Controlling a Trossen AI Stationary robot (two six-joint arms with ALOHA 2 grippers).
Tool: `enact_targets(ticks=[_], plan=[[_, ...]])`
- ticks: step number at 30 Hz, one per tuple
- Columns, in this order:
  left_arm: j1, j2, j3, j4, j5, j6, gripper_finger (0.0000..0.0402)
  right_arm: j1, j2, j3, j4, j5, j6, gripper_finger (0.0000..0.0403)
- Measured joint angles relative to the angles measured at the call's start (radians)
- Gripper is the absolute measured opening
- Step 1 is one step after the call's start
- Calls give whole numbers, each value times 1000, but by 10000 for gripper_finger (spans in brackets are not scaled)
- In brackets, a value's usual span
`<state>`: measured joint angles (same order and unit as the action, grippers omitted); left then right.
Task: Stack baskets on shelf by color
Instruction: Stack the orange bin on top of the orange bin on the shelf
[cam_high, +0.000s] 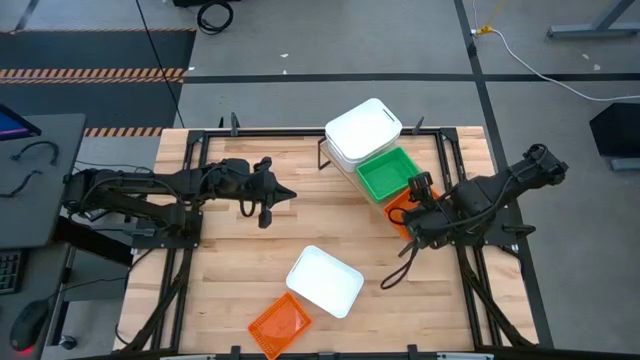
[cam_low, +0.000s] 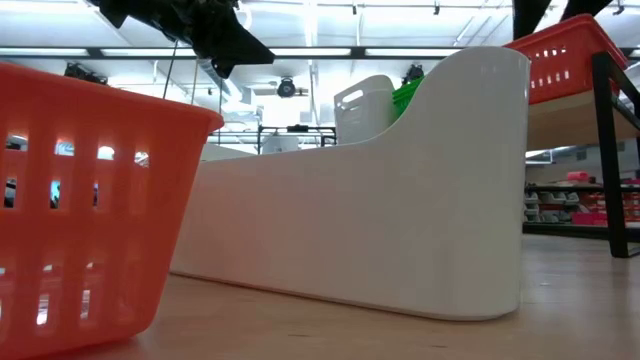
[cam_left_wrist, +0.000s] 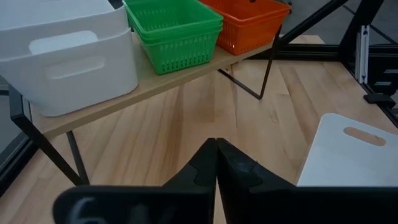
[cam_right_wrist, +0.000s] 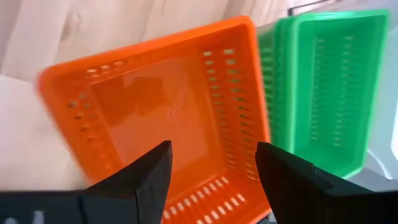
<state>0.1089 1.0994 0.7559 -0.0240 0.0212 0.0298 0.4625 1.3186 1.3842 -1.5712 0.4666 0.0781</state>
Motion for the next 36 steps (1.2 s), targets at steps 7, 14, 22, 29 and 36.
enact_targets(ticks=[7,14,22,29,36], plan=[[-2,0,0,-1,1,-1,24,0,-3,61,-1,36,57,236],[-51,22,1,-18,31,-113,28,15,-4,153,149,27,215,236],[-281,42,69,-201,-12,-155,50,-5,-3,23,542,-28,139,236],[-560,113,269,-478,-99,-147,51,-9,5,-61,898,-33,-6,236],[-754,315,390,-611,-90,-89,84,-36,6,-182,1146,42,-59,236]])
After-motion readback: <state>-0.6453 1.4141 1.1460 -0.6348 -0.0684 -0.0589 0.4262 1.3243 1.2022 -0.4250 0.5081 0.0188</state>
